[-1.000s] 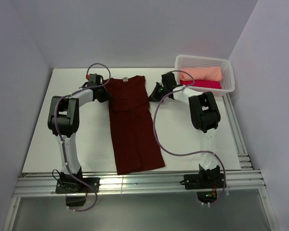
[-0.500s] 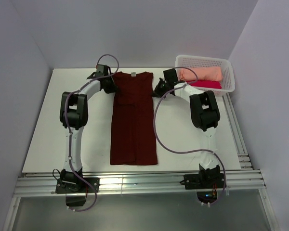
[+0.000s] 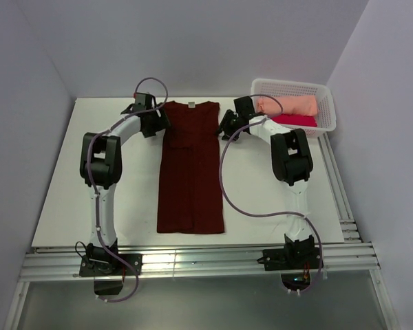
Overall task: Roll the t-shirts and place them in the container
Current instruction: Fold the tshirt, then roll the tshirt
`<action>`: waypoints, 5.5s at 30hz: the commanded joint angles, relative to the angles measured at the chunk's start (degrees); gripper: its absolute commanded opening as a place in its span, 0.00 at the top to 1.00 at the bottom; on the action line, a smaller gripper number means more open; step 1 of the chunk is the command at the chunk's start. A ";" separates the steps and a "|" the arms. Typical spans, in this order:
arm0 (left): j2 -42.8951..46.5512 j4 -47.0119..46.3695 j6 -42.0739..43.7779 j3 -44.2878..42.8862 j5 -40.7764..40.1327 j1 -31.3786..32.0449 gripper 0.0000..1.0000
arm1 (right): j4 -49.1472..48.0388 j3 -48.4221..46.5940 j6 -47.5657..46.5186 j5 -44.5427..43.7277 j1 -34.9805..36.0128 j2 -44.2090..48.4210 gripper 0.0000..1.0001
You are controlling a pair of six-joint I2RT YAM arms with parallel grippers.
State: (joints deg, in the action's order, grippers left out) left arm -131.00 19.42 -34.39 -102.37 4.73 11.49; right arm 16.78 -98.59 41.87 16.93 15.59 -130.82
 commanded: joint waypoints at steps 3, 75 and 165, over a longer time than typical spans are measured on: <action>9.43 5.02 0.82 6.55 -4.47 -0.32 0.14 | 1.24 4.97 -2.58 -3.13 -0.04 10.49 0.46; 58.50 19.25 -60.61 78.20 -20.20 56.96 0.30 | 1.50 75.91 20.89 -25.28 44.35 68.95 0.57; 51.02 24.63 -57.37 72.21 -15.37 56.81 0.64 | 12.41 77.40 9.90 -15.52 33.18 75.45 0.61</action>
State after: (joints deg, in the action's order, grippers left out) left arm -77.93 30.81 -95.11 -34.70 -4.38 69.17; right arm 27.22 -21.12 52.88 1.21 49.06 -54.30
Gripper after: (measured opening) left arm 0.369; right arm 0.393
